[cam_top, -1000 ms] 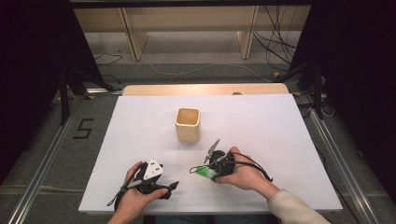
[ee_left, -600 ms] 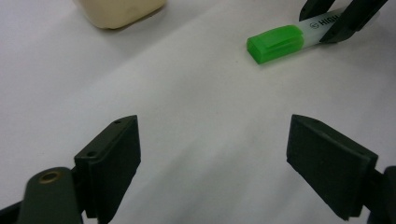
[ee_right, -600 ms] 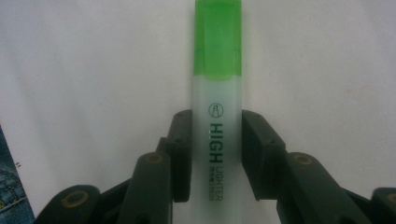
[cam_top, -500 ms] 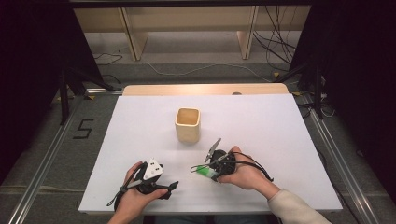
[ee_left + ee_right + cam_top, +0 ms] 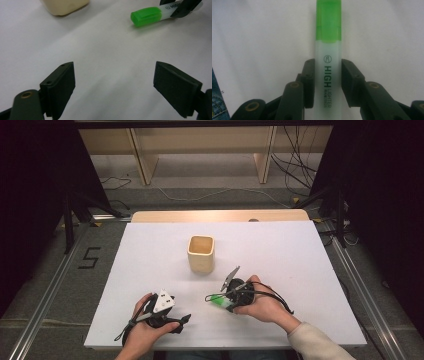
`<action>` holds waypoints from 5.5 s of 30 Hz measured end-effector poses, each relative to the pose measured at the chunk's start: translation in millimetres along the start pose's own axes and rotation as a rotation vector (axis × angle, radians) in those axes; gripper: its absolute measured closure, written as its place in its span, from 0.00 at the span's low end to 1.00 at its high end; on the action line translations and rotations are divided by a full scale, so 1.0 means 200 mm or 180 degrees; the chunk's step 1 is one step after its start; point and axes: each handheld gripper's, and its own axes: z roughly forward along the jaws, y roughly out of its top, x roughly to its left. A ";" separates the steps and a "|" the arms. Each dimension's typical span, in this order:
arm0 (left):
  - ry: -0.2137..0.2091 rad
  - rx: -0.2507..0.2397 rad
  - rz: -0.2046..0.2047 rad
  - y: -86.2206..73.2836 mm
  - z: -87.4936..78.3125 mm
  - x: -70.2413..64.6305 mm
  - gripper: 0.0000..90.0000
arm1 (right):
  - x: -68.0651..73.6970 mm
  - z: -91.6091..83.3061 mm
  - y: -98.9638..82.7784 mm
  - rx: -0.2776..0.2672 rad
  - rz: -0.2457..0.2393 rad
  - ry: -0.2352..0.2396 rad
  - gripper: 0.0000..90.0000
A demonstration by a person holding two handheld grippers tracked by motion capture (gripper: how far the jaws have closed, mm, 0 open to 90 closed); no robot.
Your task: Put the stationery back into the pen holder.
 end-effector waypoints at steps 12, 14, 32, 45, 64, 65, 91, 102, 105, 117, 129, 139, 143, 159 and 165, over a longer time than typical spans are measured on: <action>0.0000 -0.0003 -0.0003 0.00 0.00 0.00 0.19 | -0.02 -0.03 0.00 -0.0199 0.0126 0.0005 0.74; 0.0000 -0.0004 -0.0004 0.00 0.00 0.00 0.19 | -0.02 -0.03 -0.01 -0.0230 0.0133 0.0005 0.74; 0.0001 -0.0005 -0.0001 0.00 0.00 0.00 0.19 | -0.03 -0.06 0.00 -0.0458 0.0207 0.0005 0.74; 0.0005 -0.0005 -0.0005 0.00 0.00 0.00 0.19 | -0.04 -0.08 0.00 -0.0630 0.0263 -0.0017 0.74; 0.0004 -0.0009 -0.0005 0.00 0.00 0.00 0.19 | -0.05 -0.11 0.00 -0.0813 0.0341 -0.0064 0.74; 0.0004 -0.0010 -0.0004 0.00 0.00 0.00 0.19 | -0.05 -0.11 0.00 -0.0813 0.0341 -0.0064 0.74; 0.0011 -0.0019 0.0003 0.00 -0.01 0.00 0.19 | -0.07 -0.14 0.00 -0.1067 0.0466 -0.0183 0.74; 0.0008 -0.0021 0.0000 0.00 -0.01 0.00 0.19 | -0.08 -0.15 0.00 -0.1218 0.0573 -0.0242 0.74; 0.0009 -0.0021 -0.0001 0.00 0.00 0.00 0.19 | -0.09 -0.16 0.00 -0.1261 0.0603 -0.0266 0.74; 0.0010 -0.0028 -0.0008 0.00 0.00 0.00 0.19 | -0.11 -0.16 0.00 -0.1380 0.0671 -0.0315 0.74; 0.0011 -0.0030 -0.0009 0.00 0.00 0.00 0.19 | -0.12 -0.17 0.02 -0.1464 0.0737 -0.0357 0.74; 0.0008 -0.0025 -0.0008 0.00 0.00 0.00 0.19 | -0.13 -0.18 0.03 -0.1570 0.0782 -0.0403 0.74; 0.0009 -0.0024 -0.0008 0.00 0.00 0.00 0.19 | -0.14 -0.19 0.04 -0.1603 0.0773 -0.0415 0.74; 0.0011 -0.0024 -0.0011 0.00 -0.01 0.00 0.19 | -0.16 -0.20 0.10 -0.1719 0.0813 -0.0448 0.74; 0.0016 -0.0026 -0.0008 0.00 -0.01 0.01 0.19 | -0.17 -0.19 0.11 -0.1752 0.0825 -0.0461 0.74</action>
